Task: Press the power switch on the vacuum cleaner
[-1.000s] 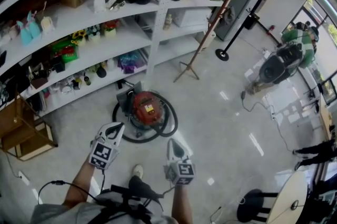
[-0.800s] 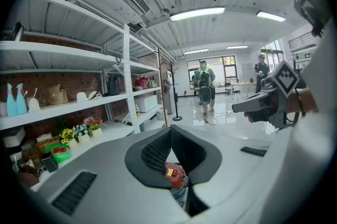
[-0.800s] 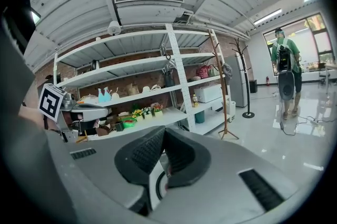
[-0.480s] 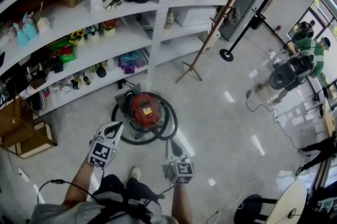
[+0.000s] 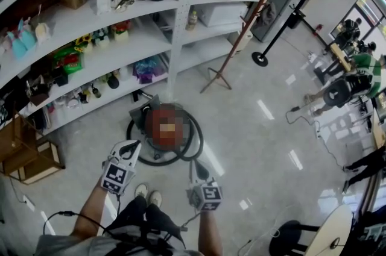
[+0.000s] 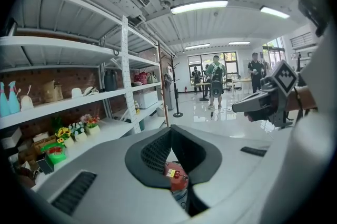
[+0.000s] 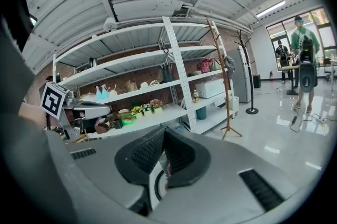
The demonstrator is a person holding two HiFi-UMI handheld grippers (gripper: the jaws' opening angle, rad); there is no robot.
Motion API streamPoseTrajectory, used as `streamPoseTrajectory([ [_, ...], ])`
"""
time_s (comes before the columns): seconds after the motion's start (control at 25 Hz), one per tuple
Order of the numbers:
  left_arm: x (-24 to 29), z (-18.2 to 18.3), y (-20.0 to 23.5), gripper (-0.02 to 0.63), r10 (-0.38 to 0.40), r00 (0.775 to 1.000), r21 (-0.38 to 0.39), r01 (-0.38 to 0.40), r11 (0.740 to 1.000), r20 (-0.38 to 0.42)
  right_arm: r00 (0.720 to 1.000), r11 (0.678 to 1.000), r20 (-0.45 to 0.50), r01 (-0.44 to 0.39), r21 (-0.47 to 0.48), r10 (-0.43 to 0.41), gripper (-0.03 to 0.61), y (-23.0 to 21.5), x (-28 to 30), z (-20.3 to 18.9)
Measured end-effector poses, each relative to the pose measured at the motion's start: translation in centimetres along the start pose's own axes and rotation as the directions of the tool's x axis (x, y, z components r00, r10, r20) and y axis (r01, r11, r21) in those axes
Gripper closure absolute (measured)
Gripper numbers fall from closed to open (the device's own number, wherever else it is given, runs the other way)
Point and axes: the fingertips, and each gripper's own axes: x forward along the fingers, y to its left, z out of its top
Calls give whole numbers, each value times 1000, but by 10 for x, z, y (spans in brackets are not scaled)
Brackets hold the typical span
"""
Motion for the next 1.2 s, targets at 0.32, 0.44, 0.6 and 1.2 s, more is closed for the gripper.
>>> streamPoseTrajectory([
  [0.32, 25, -23, 9, 607, -42, 998, 2, 42, 999, -41, 1000, 1000, -28, 7, 13, -7, 568, -2, 28, -12],
  [0.44, 32, -28, 18, 606, -49, 998, 7, 49, 999, -46, 999, 1000, -42, 4, 23, -3, 568, 0, 41, -15],
  [0.6, 43, -43, 32, 607, -55, 996, 7, 56, 998, -69, 998, 1000, -61, 10, 29, -8, 567, -2, 59, -26],
  [1.2, 82, -94, 58, 607, -53, 993, -56, 48, 997, -103, 993, 999, -116, 25, 24, -22, 568, -25, 114, -68],
])
